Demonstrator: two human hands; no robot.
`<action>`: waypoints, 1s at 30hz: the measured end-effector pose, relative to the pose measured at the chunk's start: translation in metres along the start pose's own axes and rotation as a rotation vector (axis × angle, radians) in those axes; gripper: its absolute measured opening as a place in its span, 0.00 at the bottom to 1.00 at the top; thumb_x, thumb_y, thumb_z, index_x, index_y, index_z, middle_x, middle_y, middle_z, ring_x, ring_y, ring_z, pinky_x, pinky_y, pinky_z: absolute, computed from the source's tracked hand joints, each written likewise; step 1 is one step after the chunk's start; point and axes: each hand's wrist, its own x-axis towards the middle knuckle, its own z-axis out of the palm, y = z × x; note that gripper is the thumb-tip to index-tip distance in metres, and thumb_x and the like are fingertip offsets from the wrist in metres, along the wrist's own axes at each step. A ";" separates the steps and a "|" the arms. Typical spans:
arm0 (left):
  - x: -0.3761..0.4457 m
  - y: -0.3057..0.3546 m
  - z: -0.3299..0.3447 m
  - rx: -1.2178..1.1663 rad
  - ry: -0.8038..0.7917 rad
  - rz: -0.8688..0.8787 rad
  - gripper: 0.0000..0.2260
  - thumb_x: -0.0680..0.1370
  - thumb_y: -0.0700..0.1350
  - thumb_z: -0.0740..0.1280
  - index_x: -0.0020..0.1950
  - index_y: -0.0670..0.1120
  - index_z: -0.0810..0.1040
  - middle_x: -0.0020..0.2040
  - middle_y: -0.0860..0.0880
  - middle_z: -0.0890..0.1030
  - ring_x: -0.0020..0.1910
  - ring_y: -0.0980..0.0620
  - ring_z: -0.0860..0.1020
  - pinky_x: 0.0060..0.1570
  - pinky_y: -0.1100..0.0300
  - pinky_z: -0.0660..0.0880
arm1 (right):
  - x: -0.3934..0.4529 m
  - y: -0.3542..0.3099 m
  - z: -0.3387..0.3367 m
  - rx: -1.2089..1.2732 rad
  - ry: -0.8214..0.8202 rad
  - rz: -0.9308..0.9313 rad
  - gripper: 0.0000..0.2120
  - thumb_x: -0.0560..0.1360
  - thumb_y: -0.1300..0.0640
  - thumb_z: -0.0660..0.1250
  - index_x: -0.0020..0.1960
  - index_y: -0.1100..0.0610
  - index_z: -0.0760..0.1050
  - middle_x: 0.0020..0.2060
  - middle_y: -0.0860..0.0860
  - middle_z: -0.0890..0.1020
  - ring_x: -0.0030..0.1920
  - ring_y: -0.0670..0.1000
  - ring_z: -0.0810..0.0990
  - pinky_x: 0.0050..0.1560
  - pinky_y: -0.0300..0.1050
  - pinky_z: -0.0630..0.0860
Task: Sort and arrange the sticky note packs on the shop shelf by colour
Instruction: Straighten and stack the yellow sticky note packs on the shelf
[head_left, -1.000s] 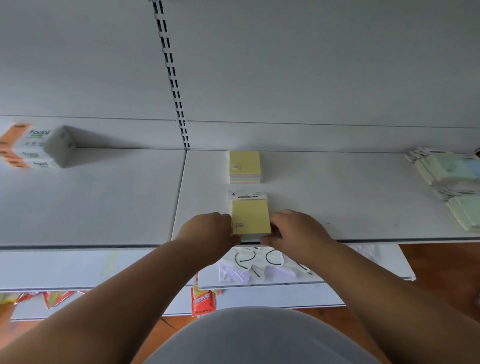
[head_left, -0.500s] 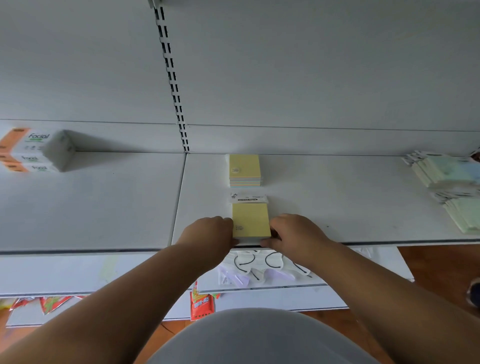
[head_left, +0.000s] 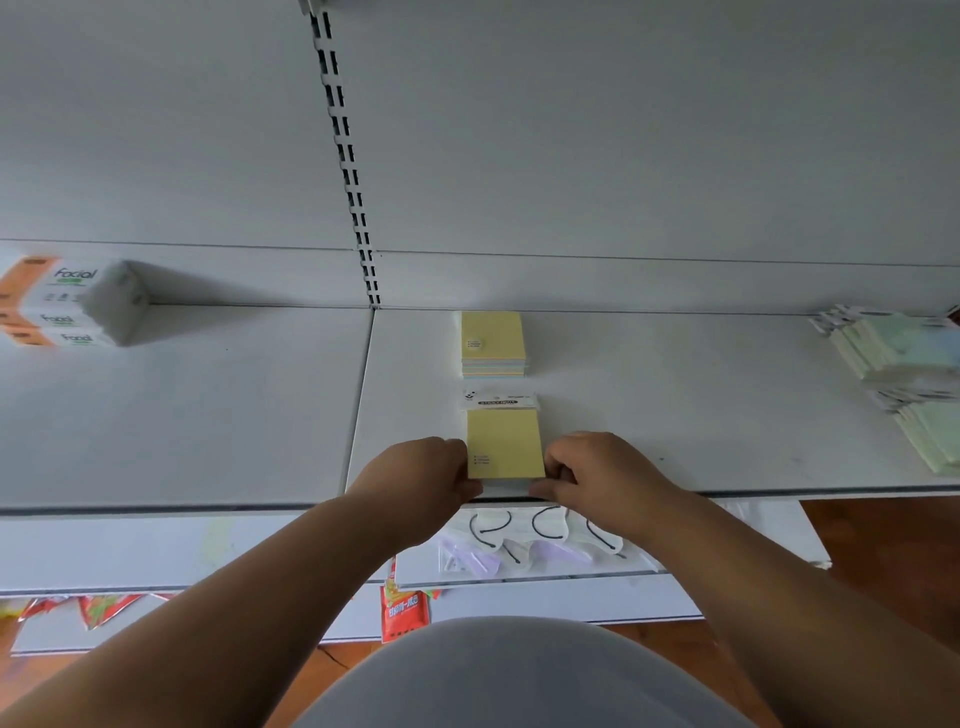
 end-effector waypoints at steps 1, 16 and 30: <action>0.000 0.000 0.000 0.005 0.005 -0.003 0.11 0.79 0.57 0.61 0.48 0.50 0.74 0.41 0.52 0.75 0.41 0.50 0.76 0.42 0.56 0.74 | 0.001 0.000 0.000 0.003 -0.002 -0.004 0.14 0.73 0.45 0.71 0.41 0.55 0.75 0.37 0.49 0.77 0.37 0.51 0.76 0.37 0.45 0.70; -0.011 0.013 -0.002 -1.556 0.047 -0.300 0.14 0.82 0.48 0.60 0.68 0.54 0.73 0.64 0.58 0.78 0.63 0.59 0.74 0.70 0.56 0.65 | 0.005 -0.035 0.022 1.333 0.061 0.346 0.36 0.73 0.28 0.45 0.76 0.43 0.59 0.73 0.42 0.66 0.71 0.42 0.63 0.77 0.49 0.51; -0.010 0.019 0.004 -1.409 0.029 -0.320 0.29 0.77 0.62 0.61 0.76 0.55 0.63 0.71 0.59 0.69 0.71 0.56 0.68 0.75 0.52 0.59 | 0.006 -0.037 0.037 1.192 0.129 0.314 0.46 0.60 0.17 0.53 0.73 0.36 0.61 0.72 0.36 0.66 0.73 0.39 0.63 0.77 0.50 0.54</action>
